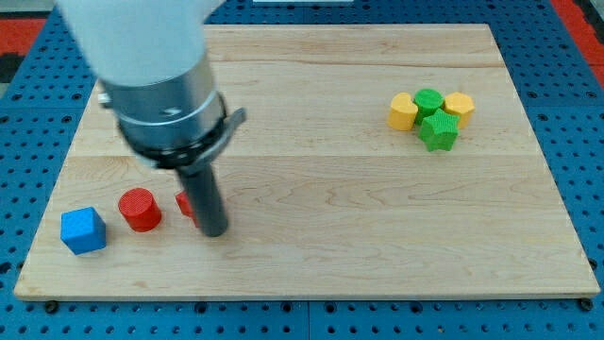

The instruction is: Push the blue triangle into the red blocks

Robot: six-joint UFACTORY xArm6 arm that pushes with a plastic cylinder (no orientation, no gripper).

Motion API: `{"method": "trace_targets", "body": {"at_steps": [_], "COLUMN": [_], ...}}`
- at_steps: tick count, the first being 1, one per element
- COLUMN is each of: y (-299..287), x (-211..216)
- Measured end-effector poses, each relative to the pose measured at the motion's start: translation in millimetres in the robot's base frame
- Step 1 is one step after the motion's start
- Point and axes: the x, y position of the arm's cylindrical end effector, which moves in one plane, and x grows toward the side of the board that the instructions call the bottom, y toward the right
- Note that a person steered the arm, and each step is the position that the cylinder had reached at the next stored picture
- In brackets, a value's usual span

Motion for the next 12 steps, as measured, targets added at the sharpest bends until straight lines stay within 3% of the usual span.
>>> {"method": "trace_targets", "body": {"at_steps": [1, 2, 3, 4, 6, 7, 8, 9, 10, 12], "y": [38, -22, -44, -38, -34, -54, -94, -90, -123, -118], "x": [-15, -42, -26, -70, -263, -325, -338, -311, -281, -316]}}
